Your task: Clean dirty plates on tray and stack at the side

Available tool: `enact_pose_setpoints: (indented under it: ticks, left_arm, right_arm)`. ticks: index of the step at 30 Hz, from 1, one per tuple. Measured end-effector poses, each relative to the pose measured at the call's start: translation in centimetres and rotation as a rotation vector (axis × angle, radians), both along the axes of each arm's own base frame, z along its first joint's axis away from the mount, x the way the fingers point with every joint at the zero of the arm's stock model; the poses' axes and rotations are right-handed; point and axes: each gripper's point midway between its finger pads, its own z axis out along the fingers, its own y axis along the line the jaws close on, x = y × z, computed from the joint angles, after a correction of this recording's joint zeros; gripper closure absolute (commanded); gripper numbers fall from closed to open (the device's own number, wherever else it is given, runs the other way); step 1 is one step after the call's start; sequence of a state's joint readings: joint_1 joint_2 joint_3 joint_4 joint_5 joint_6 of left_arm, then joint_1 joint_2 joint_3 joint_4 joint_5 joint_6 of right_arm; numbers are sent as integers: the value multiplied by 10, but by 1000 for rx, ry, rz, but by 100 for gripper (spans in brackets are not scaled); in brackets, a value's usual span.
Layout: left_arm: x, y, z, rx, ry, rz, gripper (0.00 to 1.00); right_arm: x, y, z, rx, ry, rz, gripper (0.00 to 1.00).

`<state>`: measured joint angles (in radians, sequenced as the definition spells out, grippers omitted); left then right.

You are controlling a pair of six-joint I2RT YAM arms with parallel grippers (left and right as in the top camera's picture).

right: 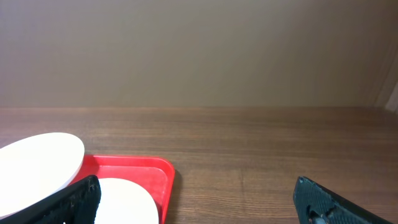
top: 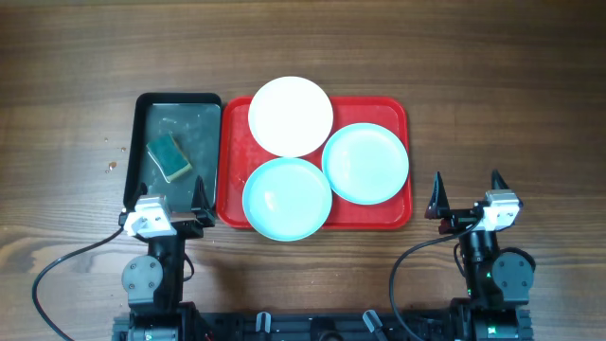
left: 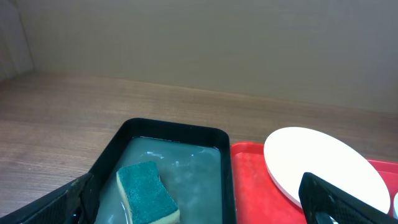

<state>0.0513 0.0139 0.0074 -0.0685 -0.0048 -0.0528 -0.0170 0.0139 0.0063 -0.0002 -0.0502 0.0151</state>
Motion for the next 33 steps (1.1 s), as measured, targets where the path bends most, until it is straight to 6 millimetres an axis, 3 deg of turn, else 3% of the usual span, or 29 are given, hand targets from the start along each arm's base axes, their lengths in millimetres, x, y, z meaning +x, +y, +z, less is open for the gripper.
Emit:
enact_pose_setpoints:
  ticks: [28, 33]
  left_arm:
    - [0, 0, 0, 0, 0, 0, 0]
    - [0, -4, 2, -1, -7, -22, 0]
  right_arm:
    - [0, 0, 0, -24, -2, 1, 0]
    - [0, 7, 1, 110, 3, 43, 0]
